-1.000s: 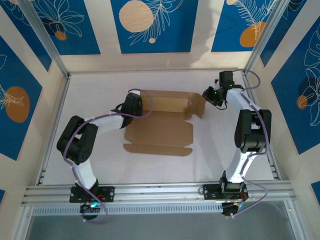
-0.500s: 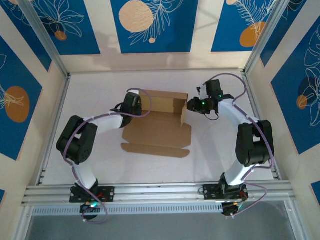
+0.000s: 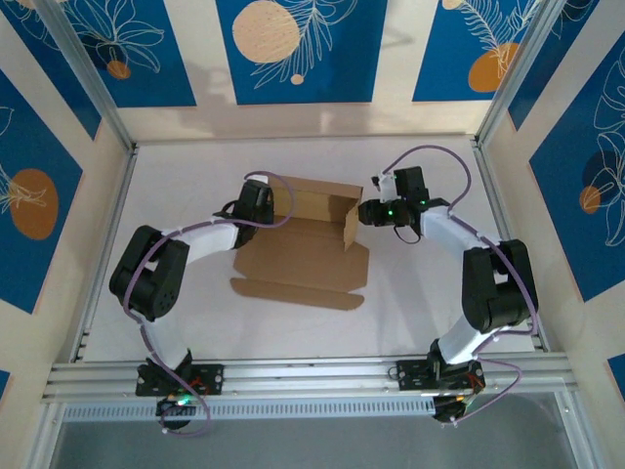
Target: Fold the paper box
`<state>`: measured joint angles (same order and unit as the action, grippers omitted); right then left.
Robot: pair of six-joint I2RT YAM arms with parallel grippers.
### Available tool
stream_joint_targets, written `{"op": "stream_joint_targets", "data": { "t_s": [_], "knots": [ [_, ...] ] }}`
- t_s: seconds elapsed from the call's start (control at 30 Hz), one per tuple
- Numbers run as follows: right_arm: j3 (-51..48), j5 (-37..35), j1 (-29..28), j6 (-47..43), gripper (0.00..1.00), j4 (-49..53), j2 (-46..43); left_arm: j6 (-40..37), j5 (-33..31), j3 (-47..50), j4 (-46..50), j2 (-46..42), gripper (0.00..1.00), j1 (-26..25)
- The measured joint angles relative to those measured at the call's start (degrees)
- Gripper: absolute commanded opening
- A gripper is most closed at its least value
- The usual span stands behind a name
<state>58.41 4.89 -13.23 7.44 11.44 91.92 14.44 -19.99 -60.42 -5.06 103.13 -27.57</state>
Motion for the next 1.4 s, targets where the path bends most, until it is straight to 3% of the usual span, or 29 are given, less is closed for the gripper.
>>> {"op": "stream_joint_targets", "data": {
  "t_s": [0.2,0.33,0.47,0.67,0.97,1.07,1.4],
  "knots": [
    [-2.3,-0.5,-1.1,-4.3,0.36,-2.0,-1.8,0.0,0.0,0.0,0.0,0.0,0.00,0.2],
    [-2.3,0.3,-1.7,-6.4,0.25,-1.7,-1.8,0.0,0.0,0.0,0.0,0.0,0.00,0.2],
    [-2.3,0.8,-2.4,-7.9,0.26,-0.7,-2.0,0.0,0.0,0.0,0.0,0.0,0.00,0.2],
    [-2.2,0.6,-3.0,-9.1,0.34,0.4,-2.2,0.0,0.0,-0.1,0.0,0.0,0.00,0.4],
    [-1.6,-2.4,-3.7,-10.1,0.55,1.6,-2.6,0.0,0.0,-0.1,0.0,0.0,0.00,0.7],
    [-1.4,-2.6,-3.9,-10.3,0.56,1.8,-2.6,0.0,0.0,-0.1,0.0,0.0,0.00,0.8],
    [-0.2,0.3,-4.7,-12.1,0.25,3.3,-2.6,0.2,0.0,-0.1,0.1,0.0,0.00,0.9]
  ]
}}
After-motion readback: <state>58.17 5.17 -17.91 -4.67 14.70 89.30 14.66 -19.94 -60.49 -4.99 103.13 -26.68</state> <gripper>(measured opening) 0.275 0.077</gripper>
